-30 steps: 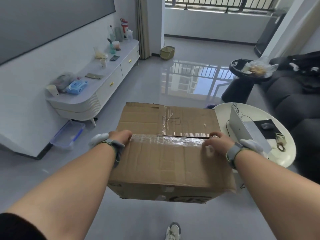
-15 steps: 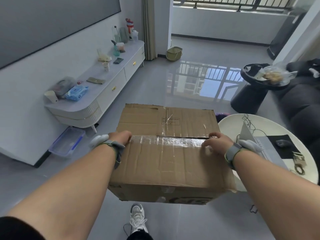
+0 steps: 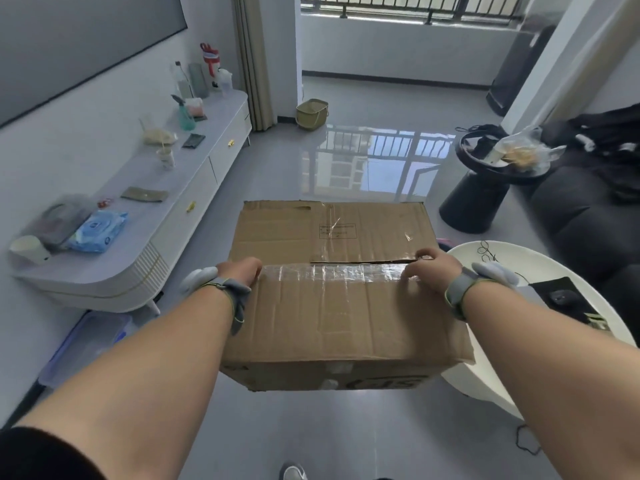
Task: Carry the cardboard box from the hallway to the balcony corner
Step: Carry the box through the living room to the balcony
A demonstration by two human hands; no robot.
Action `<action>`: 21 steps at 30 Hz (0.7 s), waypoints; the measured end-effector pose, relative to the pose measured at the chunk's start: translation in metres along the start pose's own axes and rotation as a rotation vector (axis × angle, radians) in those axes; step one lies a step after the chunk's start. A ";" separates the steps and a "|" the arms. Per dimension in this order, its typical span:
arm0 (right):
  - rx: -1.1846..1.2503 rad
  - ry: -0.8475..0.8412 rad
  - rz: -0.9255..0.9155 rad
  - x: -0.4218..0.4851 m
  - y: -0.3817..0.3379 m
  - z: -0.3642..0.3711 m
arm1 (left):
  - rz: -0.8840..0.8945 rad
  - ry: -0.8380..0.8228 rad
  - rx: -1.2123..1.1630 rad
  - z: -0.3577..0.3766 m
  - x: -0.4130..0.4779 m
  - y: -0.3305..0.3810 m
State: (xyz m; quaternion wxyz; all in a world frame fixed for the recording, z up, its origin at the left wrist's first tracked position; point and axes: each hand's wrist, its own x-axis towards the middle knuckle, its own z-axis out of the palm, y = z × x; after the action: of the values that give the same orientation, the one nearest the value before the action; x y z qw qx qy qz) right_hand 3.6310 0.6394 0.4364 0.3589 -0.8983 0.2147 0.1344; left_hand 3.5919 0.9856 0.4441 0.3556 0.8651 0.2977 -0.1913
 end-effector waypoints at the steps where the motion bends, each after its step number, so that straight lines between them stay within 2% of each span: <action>1: 0.003 0.011 -0.005 0.005 -0.005 0.001 | -0.012 0.012 0.009 -0.003 0.009 0.004; 11: 0.007 0.014 0.003 0.092 -0.050 -0.002 | -0.029 -0.012 0.050 -0.020 0.083 0.083; 17: 0.057 -0.045 -0.019 0.176 -0.089 -0.020 | 0.020 -0.018 -0.151 -0.018 0.151 0.140; 21: 0.080 -0.053 -0.035 0.234 -0.117 -0.036 | -0.009 -0.041 0.017 -0.016 0.189 0.182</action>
State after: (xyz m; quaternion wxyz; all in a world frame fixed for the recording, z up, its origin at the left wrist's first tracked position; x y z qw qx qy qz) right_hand 3.8945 0.6226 0.4376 0.4024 -0.8830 0.1947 0.1430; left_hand 3.8539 0.9645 0.4437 0.3533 0.8626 0.2926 -0.2133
